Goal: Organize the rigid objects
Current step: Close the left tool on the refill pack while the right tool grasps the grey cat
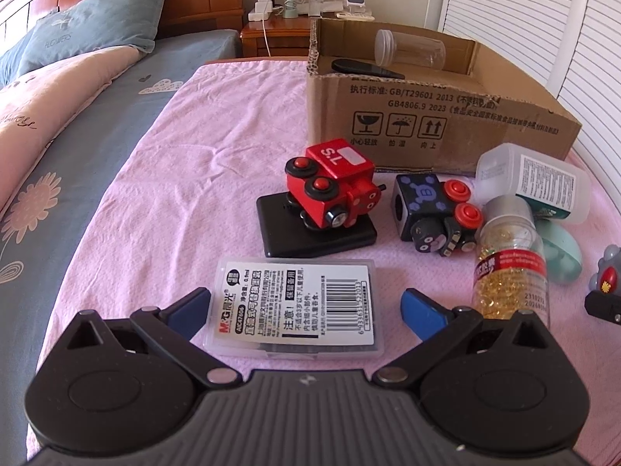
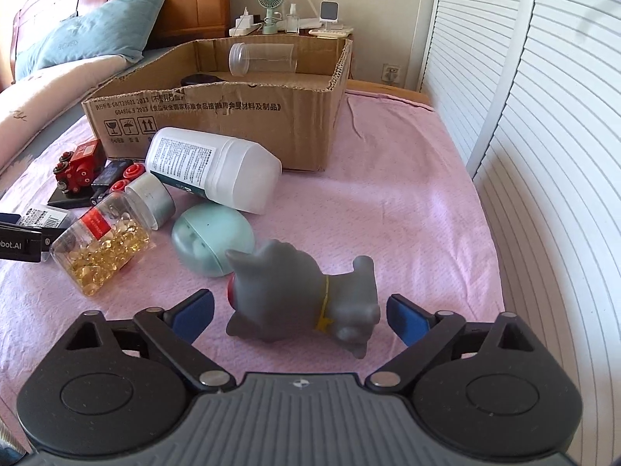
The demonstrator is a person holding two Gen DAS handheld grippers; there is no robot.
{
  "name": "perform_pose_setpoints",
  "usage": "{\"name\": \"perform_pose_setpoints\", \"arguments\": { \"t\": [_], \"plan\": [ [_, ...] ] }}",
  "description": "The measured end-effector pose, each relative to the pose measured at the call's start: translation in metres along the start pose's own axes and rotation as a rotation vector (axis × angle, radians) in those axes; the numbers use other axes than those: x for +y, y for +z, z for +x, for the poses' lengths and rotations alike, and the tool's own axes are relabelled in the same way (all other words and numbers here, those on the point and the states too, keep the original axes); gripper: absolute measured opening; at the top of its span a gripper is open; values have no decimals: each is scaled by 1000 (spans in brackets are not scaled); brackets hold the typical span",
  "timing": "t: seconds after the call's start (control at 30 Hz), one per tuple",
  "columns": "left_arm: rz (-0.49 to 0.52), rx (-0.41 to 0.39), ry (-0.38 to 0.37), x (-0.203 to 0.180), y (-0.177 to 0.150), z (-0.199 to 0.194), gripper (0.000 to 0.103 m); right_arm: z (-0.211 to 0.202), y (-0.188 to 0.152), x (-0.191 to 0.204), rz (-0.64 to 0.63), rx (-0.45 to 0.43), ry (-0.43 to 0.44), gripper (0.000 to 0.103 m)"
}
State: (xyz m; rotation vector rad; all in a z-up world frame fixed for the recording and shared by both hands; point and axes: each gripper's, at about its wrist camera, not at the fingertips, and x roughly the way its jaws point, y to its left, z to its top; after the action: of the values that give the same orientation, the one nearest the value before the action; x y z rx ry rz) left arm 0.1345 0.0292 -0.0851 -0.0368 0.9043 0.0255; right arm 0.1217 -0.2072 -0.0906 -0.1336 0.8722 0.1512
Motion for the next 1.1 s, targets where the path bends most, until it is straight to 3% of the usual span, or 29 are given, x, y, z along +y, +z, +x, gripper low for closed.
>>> {"name": "perform_pose_setpoints", "arguments": {
  "t": [0.13,0.3,0.47,0.53,1.1],
  "plan": [
    [27,-9,-18,3,-1,0,102,3,1,1,-2,17,-9,84],
    [54,-25,-34,10,-1,1,102,4,1,-1,11,19,-1,83],
    [60,-30,-46,12,-1,2,102,6,-6,-3,16,-17,1,92],
    [58,-32,-45,11,-1,3,102,7,-9,-3,19,-18,-2,103],
    [61,-40,-48,12,-2,2,102,2,-25,0,37,-126,-29,103]
  ]
}}
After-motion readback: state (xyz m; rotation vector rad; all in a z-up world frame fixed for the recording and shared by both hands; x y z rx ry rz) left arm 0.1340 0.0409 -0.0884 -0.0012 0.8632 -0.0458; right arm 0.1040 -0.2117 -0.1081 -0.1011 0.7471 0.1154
